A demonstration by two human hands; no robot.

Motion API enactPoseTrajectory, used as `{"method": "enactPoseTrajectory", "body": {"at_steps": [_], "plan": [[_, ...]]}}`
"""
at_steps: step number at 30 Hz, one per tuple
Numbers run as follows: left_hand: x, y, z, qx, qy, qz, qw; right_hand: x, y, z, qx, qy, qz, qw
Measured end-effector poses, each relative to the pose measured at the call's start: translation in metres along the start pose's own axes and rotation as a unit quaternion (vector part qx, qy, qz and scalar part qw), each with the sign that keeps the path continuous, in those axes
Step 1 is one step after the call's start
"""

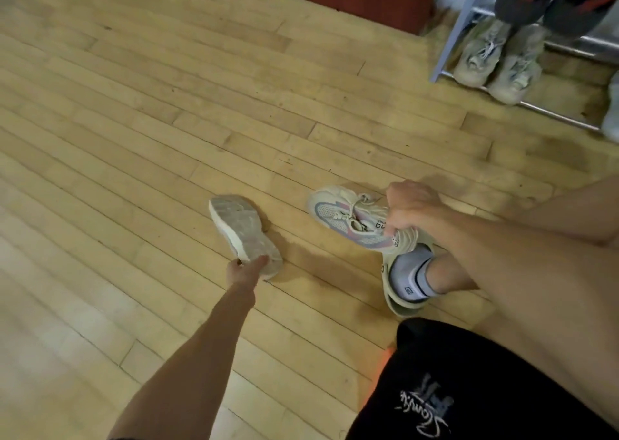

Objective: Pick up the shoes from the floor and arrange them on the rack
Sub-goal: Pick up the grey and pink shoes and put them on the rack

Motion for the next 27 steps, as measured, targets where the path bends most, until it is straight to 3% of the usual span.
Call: {"method": "enactPoseTrajectory", "body": {"at_steps": [2,4,6,7,9,11,15,18,21,24,27], "plan": [[0.016,-0.008,-0.007,0.045,0.094,0.147,0.984,0.002,-0.003,-0.002,0.003,0.000,-0.010,1.000],[0.027,-0.013,-0.013,0.074,0.200,0.342,0.915,0.003,-0.006,-0.004,0.008,0.002,-0.018,1.000],[0.025,-0.008,-0.012,0.042,0.268,0.461,0.845,0.006,-0.006,-0.005,0.010,0.003,-0.018,1.000],[0.020,-0.002,-0.009,-0.002,0.275,0.478,0.834,0.007,-0.005,-0.004,0.011,0.003,-0.015,1.000],[0.006,0.010,-0.004,-0.098,0.262,0.471,0.837,0.010,-0.003,-0.004,0.015,0.003,-0.007,1.000],[0.000,0.017,-0.003,-0.131,0.241,0.441,0.854,0.011,-0.001,-0.003,0.016,0.005,-0.002,1.000],[0.004,0.012,-0.004,-0.020,0.180,0.278,0.943,0.015,-0.003,-0.003,0.024,-0.003,-0.007,1.000],[0.008,0.007,-0.001,0.023,0.172,0.317,0.933,0.013,-0.003,-0.002,0.038,-0.015,-0.035,0.999],[0.004,0.002,0.015,-0.006,0.140,0.388,0.911,0.004,-0.004,-0.001,0.074,-0.034,-0.087,0.993],[-0.003,0.001,0.021,-0.056,0.089,0.376,0.921,0.000,-0.005,-0.001,0.096,-0.049,-0.133,0.985],[-0.005,0.002,0.020,-0.036,0.091,0.377,0.921,0.002,0.002,0.001,0.091,-0.052,-0.159,0.982]]}}
Point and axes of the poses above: each hand's wrist, its own z-axis towards the middle knuckle, its own y-axis out of the palm, x = y × z, the point moved 4 cm from there along z, towards the middle knuckle, and after that the axes turned 7 degrees about y, right-handed, at the moved point
